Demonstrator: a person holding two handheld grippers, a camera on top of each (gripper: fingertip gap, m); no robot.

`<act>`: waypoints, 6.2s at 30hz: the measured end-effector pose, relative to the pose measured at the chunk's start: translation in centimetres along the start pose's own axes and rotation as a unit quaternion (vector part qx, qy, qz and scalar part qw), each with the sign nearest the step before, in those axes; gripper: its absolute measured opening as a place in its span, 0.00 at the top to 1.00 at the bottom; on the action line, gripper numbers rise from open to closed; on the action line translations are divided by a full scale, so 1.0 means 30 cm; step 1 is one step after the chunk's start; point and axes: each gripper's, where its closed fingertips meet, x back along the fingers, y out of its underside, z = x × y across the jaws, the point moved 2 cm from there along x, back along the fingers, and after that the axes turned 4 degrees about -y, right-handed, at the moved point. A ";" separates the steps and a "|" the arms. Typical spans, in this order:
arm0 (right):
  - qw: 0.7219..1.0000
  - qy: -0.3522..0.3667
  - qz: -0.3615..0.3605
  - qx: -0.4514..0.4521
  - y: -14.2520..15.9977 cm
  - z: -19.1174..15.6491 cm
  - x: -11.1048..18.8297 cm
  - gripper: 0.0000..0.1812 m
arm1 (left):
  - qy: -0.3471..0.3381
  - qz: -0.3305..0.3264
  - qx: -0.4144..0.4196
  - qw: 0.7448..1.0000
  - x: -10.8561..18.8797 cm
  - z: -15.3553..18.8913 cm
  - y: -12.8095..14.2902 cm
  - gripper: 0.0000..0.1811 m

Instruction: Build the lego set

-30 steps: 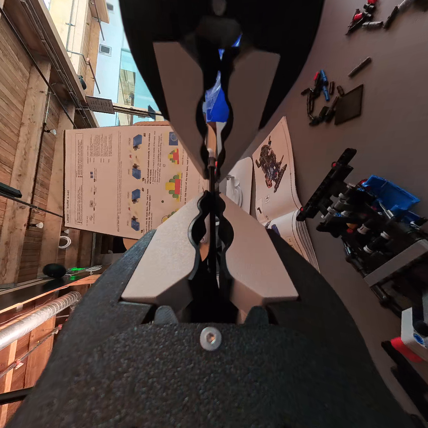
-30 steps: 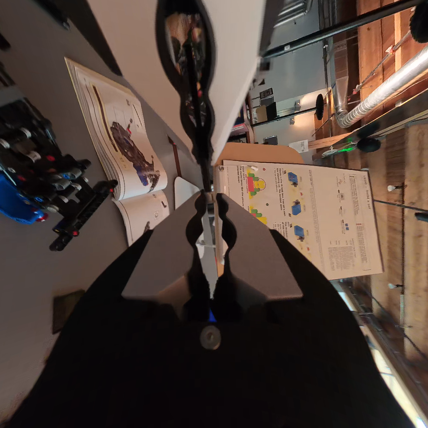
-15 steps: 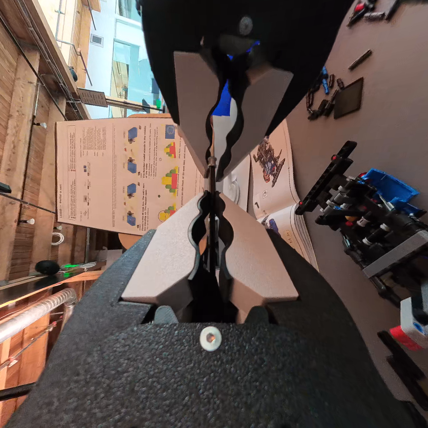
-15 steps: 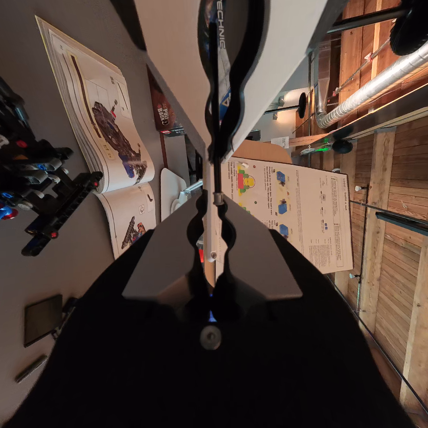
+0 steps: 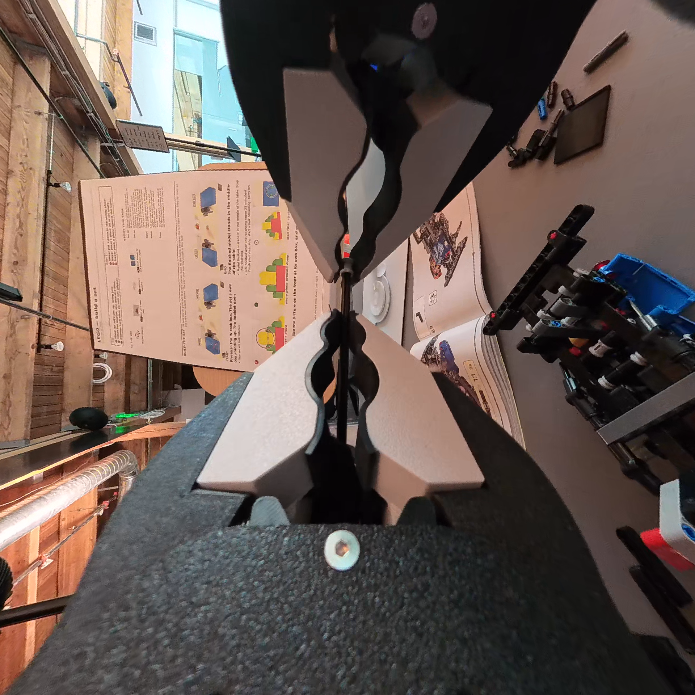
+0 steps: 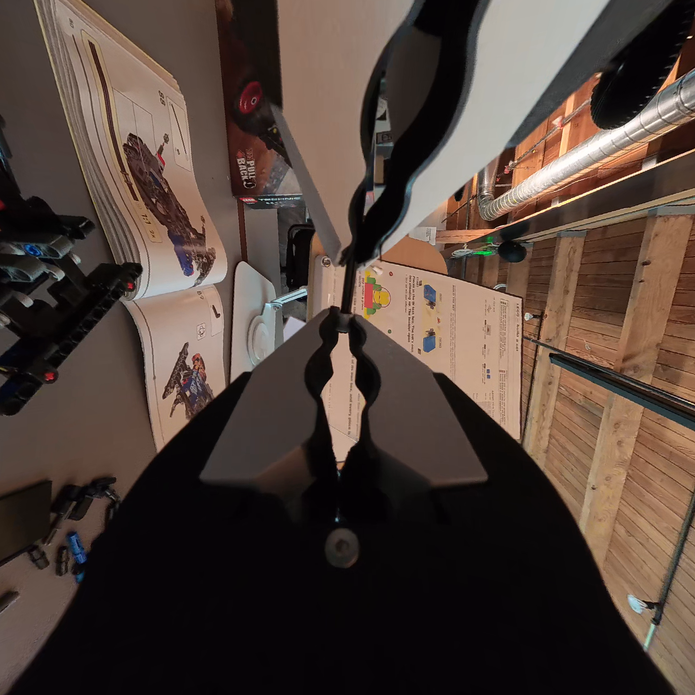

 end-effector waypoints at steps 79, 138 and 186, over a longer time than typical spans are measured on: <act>0.673 -0.369 0.292 -0.571 -0.078 -0.190 0.116 0.88 | 0.026 0.090 0.519 0.849 0.422 0.185 0.444 1.00; 0.548 -0.341 0.389 -0.658 -0.427 0.003 0.262 0.82 | 0.093 0.205 0.589 0.776 0.485 0.176 0.040 0.99; 0.326 -0.190 0.368 -0.850 -0.448 -0.082 0.396 0.97 | -0.046 0.103 0.578 0.808 0.568 0.250 -0.124 0.99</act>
